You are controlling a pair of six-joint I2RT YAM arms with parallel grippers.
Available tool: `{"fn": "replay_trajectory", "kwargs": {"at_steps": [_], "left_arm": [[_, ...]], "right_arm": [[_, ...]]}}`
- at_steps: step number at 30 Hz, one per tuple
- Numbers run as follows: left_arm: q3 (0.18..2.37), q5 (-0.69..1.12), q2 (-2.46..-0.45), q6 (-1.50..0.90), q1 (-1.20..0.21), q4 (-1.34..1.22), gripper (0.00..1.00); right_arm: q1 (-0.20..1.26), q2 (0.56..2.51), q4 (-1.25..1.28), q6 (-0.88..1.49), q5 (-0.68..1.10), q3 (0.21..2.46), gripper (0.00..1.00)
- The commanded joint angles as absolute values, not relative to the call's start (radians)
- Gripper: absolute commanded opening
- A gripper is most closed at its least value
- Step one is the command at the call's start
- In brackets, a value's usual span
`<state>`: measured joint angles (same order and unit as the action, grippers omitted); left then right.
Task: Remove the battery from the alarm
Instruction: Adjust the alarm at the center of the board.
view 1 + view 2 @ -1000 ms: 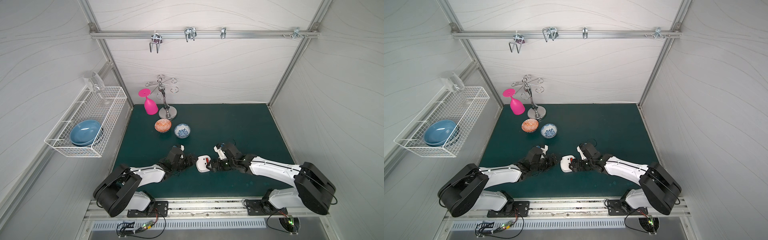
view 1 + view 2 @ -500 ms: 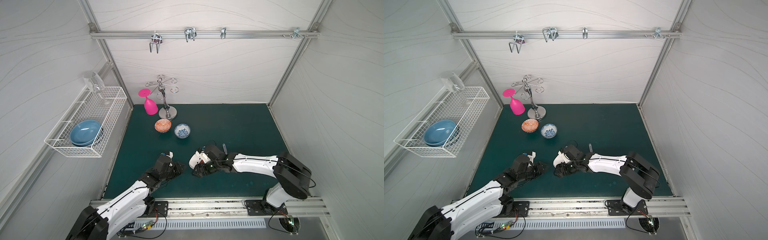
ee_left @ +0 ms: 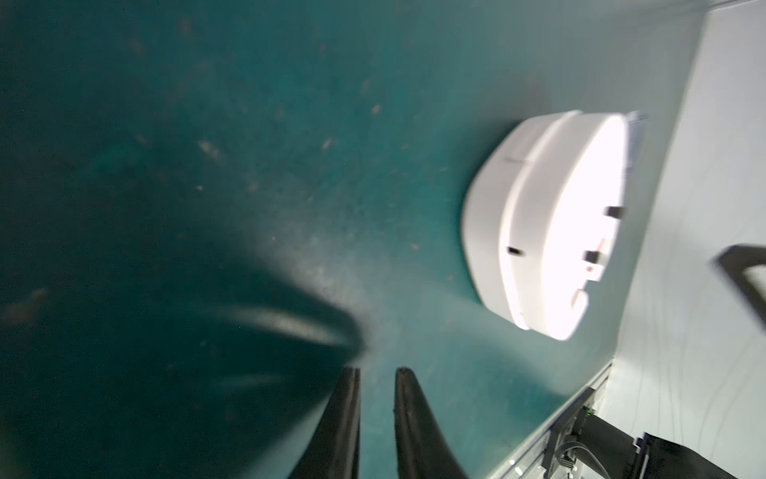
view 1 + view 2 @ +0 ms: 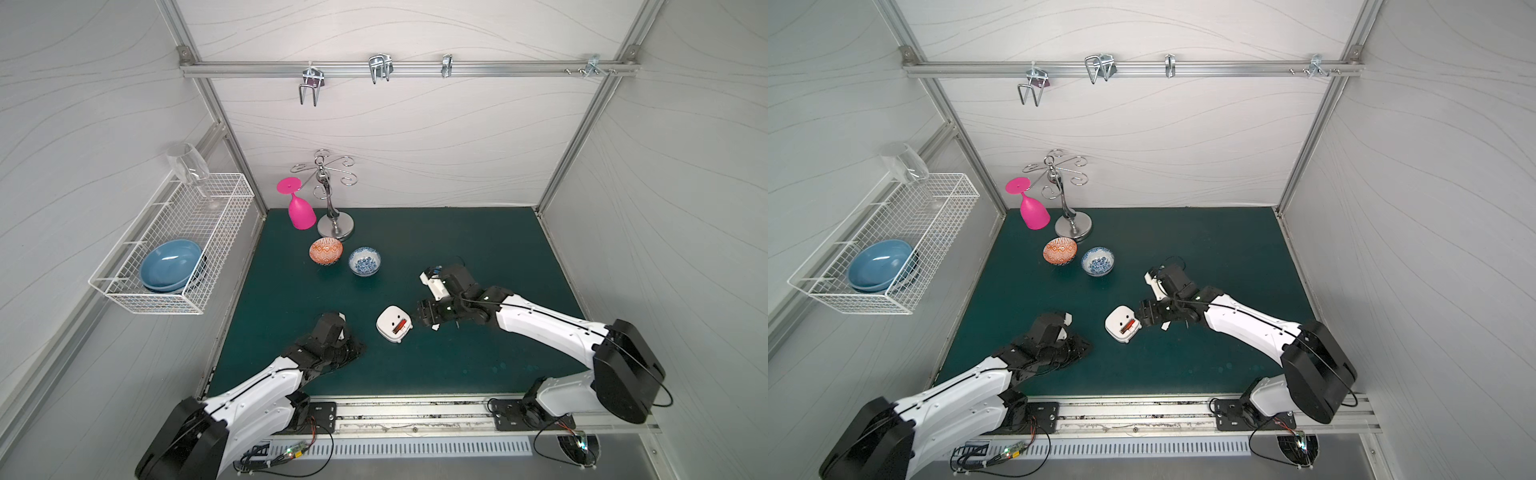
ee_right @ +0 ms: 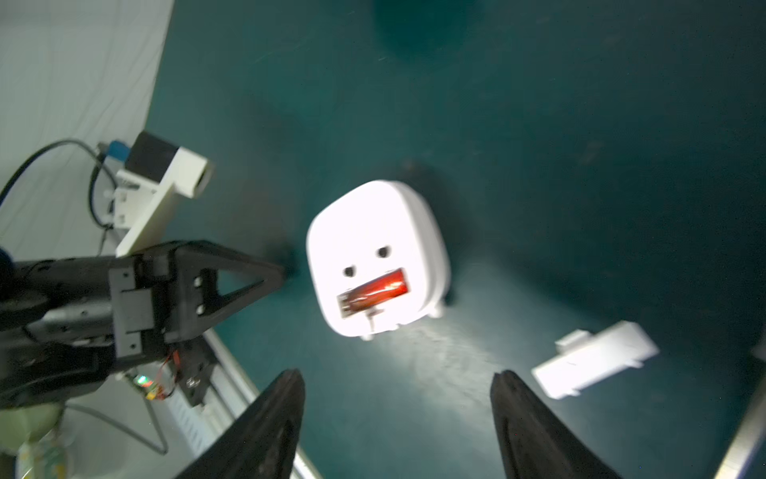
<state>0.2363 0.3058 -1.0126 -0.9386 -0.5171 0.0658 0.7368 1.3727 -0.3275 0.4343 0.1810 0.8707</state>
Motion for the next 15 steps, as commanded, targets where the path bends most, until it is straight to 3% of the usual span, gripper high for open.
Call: {"fn": "replay_trajectory", "kwargs": {"at_steps": [1, 6, 15], "left_arm": [[0.317, 0.353, -1.142, -0.886, -0.512, -0.105, 0.19], [0.384, 0.392, -1.332, -0.869, -0.513, -0.217, 0.19], [0.493, 0.449, -1.566, -0.886, -0.535, -0.342, 0.17]], "right_arm": [[0.638, 1.344, -0.507, 0.366, 0.073, 0.866, 0.72], [0.498, 1.388, -0.579, 0.312, -0.009, 0.887, 0.68], [0.490, 1.610, -0.607, 0.256, -0.065, 1.015, 0.59]]}}
